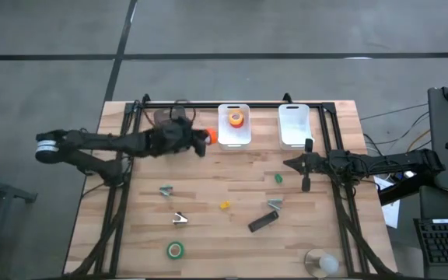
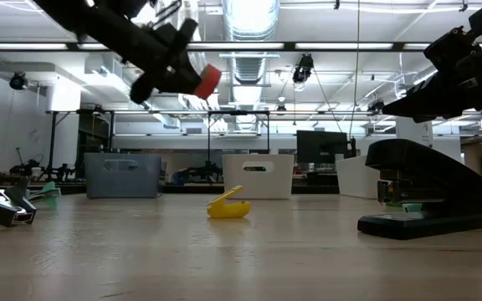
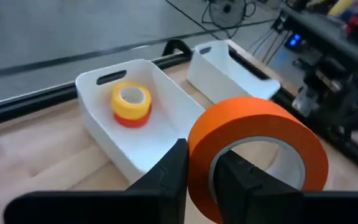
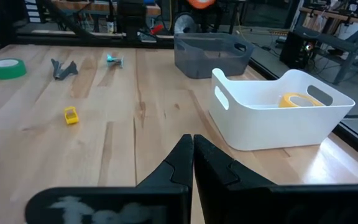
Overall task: Pick and place Stapler, Stapler remover, tape
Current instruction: Put the orange tape into the left white bin
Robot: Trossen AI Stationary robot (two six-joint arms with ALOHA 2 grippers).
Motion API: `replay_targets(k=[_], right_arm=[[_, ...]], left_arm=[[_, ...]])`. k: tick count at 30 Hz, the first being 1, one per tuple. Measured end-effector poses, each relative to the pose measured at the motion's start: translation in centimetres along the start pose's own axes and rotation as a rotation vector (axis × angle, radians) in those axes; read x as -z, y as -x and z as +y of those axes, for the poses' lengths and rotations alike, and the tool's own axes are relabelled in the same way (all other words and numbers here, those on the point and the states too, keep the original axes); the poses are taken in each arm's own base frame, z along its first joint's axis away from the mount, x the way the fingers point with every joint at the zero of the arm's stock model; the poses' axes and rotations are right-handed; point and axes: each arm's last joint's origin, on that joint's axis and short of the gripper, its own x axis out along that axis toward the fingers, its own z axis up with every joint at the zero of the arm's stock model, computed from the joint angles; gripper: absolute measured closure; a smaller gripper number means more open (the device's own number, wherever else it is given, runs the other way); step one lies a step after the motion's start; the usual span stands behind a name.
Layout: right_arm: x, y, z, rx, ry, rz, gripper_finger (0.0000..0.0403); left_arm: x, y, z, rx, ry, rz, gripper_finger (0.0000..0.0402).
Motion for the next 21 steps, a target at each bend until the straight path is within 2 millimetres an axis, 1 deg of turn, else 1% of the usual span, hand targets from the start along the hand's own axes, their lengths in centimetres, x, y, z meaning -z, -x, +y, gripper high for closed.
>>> replay_targets(k=[2, 5, 12, 17, 21], right_arm=[[0.0, 0.0, 0.0, 0.000, -0.010, 0.000, 0.0394], [0.0, 0.0, 0.0, 0.001, -0.005, 0.000, 0.0394], [0.0, 0.0, 0.0, 0.001, -0.011, 0.000, 0.0394], [0.0, 0.0, 0.0, 0.000, -0.002, 0.000, 0.0394], [0.0, 0.0, 0.0, 0.000, -0.008, 0.000, 0.0394]], left_arm=[[-0.4, -1.3, 0.9, 0.030, 0.025, 0.001, 0.0344], [-0.9, -3.3, 1.6, 0.045, 0.039, 0.036, 0.0343], [-3.2, -8.3, 1.0, 0.096, 0.003, 0.123, 0.0338], [-4.2, -11.5, 1.1, 0.017, -0.058, 0.247, 0.0338], [-4.1, -13.7, 1.2, -0.040, -0.100, 0.348, 0.0337]])
